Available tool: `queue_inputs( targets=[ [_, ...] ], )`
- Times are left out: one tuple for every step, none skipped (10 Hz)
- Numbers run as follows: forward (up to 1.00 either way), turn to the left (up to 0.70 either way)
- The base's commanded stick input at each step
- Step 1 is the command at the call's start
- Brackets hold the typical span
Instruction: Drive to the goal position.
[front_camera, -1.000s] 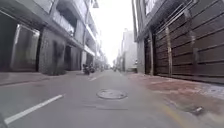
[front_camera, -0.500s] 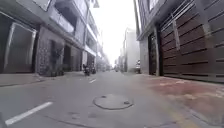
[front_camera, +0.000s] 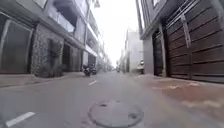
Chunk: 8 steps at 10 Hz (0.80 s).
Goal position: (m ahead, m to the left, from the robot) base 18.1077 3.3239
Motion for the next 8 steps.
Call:
queue_inputs(
  targets=[
    [1.00,0.00],
    [1.00,0.00],
    [1.00,0.00],
    [1.00,0.00],
    [1.00,0.00],
    [1.00,0.00],
    [1.00,0.00],
    [1.00,0.00]
  ],
)
